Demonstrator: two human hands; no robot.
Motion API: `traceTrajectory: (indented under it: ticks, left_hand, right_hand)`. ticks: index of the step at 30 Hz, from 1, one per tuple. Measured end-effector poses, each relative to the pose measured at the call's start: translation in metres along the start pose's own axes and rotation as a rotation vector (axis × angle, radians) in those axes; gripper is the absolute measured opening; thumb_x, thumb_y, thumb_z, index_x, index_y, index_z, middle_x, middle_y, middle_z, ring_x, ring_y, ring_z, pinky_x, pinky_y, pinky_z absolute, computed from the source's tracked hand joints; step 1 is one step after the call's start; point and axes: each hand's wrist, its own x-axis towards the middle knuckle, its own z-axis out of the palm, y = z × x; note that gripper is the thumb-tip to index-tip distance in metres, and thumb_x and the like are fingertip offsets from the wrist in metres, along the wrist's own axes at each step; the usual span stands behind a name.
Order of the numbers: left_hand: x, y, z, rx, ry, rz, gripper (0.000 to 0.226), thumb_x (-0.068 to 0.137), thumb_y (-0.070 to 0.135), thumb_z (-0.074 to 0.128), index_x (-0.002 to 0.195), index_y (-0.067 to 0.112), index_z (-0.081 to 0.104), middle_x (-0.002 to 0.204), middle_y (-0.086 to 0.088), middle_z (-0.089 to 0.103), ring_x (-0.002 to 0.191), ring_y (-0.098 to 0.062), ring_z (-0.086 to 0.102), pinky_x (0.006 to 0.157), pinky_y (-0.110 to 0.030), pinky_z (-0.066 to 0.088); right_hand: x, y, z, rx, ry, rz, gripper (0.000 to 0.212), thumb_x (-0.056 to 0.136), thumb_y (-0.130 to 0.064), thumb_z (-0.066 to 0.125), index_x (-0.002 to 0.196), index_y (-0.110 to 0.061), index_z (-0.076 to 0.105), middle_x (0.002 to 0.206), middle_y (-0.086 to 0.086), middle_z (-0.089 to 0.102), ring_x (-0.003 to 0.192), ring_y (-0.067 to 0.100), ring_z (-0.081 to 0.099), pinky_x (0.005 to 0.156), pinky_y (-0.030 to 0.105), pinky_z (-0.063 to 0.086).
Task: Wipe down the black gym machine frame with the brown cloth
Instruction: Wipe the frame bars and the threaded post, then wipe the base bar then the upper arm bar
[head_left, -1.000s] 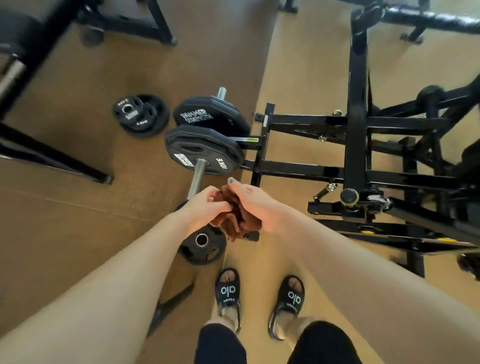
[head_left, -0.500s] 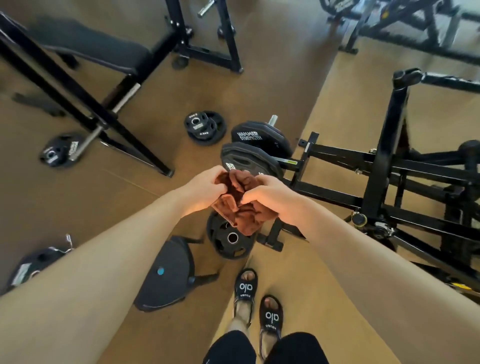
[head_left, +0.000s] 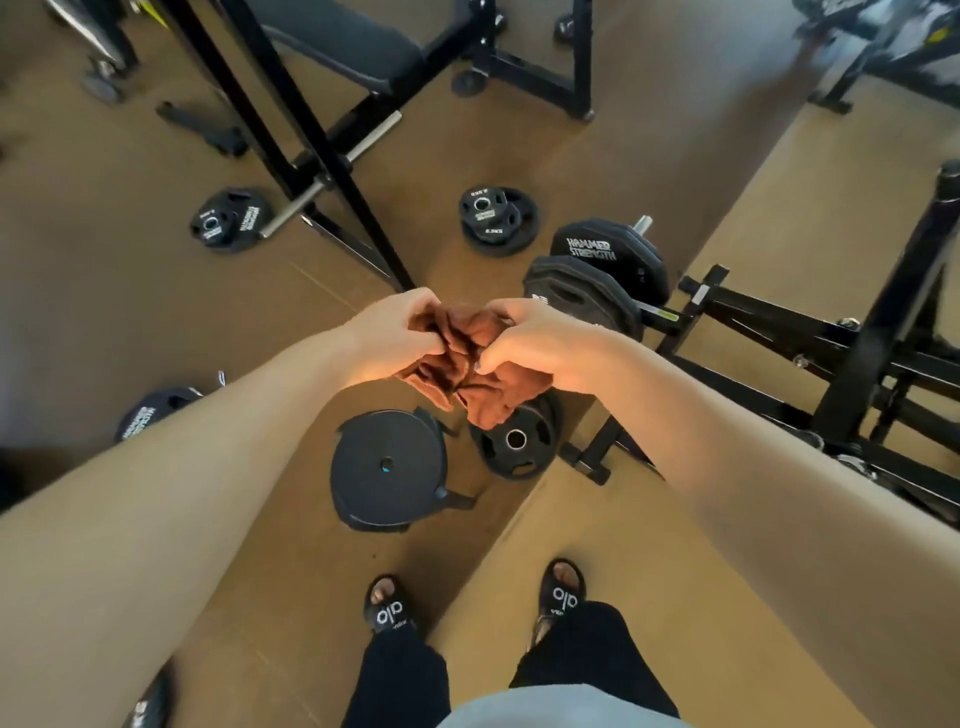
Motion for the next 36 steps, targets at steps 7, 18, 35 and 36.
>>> traceTrajectory:
  ticks: [7, 18, 35, 36]
  left_hand:
    - [-0.010, -0.106, -0.065, 0.061, 0.110, 0.025, 0.013, 0.100, 0.012, 0.051, 0.105, 0.022, 0.057, 0.096, 0.000, 0.067, 0.091, -0.019, 0.066, 0.078, -0.036, 0.054]
    - [0.003, -0.186, -0.160, 0.112, -0.231, 0.183, 0.070, 0.083, 0.035, 0.079, 0.140, 0.037, 0.039, 0.116, 0.006, 0.062, 0.104, -0.015, 0.065, 0.089, -0.036, 0.058]
    - [0.106, -0.119, -0.194, 0.346, -0.242, 0.314, 0.015, 0.097, 0.023, 0.059, 0.111, 0.027, 0.055, 0.101, 0.001, 0.066, 0.095, -0.020, 0.063, 0.087, -0.041, 0.054]
    - [0.119, -0.118, -0.201, 0.345, -0.262, 0.312, 0.015, 0.098, 0.022, 0.058, 0.113, 0.026, 0.055, 0.102, 0.001, 0.065, 0.094, -0.018, 0.063, 0.086, -0.039, 0.053]
  right_hand:
    - [0.058, -0.051, 0.092, -0.128, 0.194, 0.010, 0.027, 0.081, -0.019, 0.076, 0.108, -0.022, 0.070, 0.103, 0.002, 0.070, 0.100, 0.023, 0.066, 0.089, 0.040, 0.057]
    - [0.082, -0.108, 0.176, -0.365, 0.489, -0.087, 0.007, 0.085, -0.020, 0.070, 0.090, -0.015, 0.070, 0.085, -0.001, 0.070, 0.085, 0.020, 0.066, 0.084, 0.041, 0.055]
    - [0.132, -0.164, 0.129, -0.820, 0.705, -0.066, 0.013, 0.091, -0.021, 0.057, 0.103, -0.019, 0.060, 0.098, 0.002, 0.063, 0.087, 0.032, 0.063, 0.068, 0.039, 0.043]
    - [0.141, -0.170, 0.127, -0.833, 0.726, -0.056, 0.013, 0.093, -0.022, 0.056, 0.106, -0.019, 0.060, 0.100, 0.002, 0.063, 0.087, 0.032, 0.063, 0.068, 0.037, 0.040]
